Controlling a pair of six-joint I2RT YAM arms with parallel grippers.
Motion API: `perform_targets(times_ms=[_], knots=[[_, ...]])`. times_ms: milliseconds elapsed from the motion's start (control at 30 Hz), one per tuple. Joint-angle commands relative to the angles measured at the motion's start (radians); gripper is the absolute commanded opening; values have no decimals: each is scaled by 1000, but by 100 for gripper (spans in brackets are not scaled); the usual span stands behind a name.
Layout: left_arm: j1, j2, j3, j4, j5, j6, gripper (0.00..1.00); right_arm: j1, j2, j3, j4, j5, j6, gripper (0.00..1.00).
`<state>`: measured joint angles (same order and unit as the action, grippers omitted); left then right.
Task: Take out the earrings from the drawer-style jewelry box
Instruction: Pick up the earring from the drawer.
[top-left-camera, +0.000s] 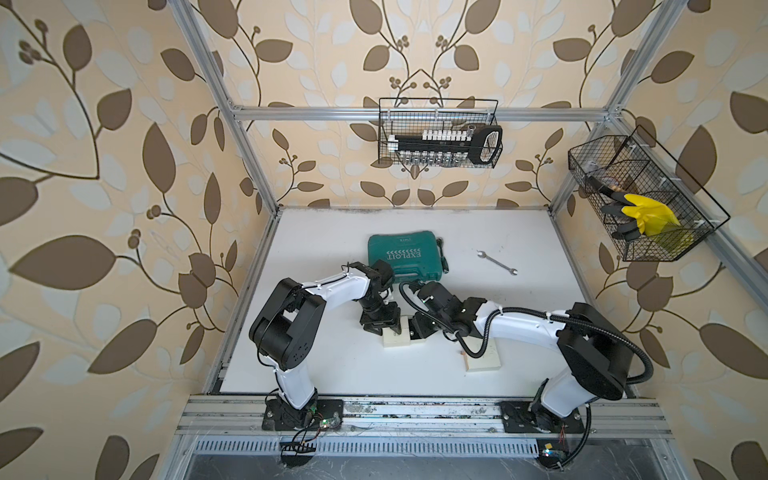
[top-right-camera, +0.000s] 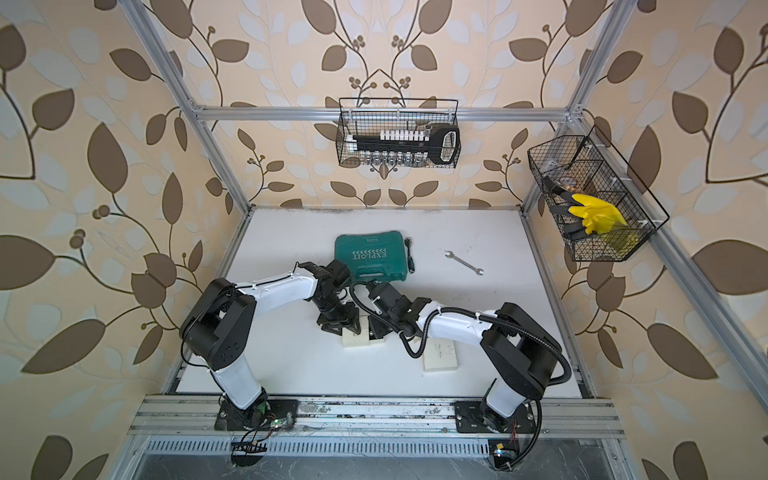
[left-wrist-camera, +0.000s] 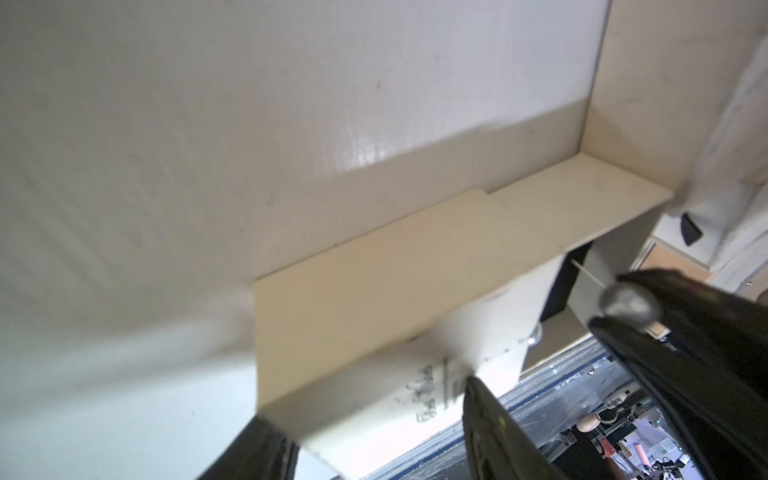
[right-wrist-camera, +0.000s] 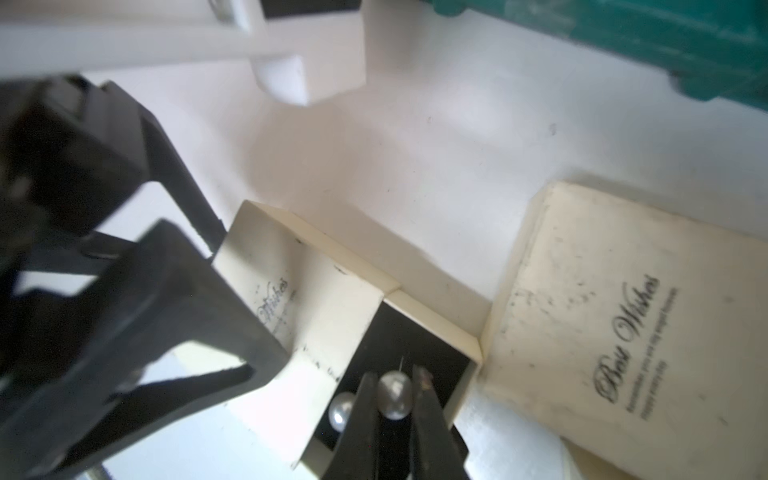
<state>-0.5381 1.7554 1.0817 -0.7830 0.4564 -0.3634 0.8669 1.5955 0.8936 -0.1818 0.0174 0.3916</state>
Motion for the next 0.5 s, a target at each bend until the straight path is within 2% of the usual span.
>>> perform_targets(times_ms=[0,133,267,467], knots=[[-11,21,3,-12,-41,12,62,-21,-51,-32,-18,36,0,9],[-13,13,6,-7,-24,14,62,-116,-97,-47,-29,55,8,9],[-13,2,3,-9,-25,10,62,-268,-120,-60,-66,113,44,9],[-13,8,3,-14,-32,-4,62,-493,-72,-76,-88,79,107,8]])
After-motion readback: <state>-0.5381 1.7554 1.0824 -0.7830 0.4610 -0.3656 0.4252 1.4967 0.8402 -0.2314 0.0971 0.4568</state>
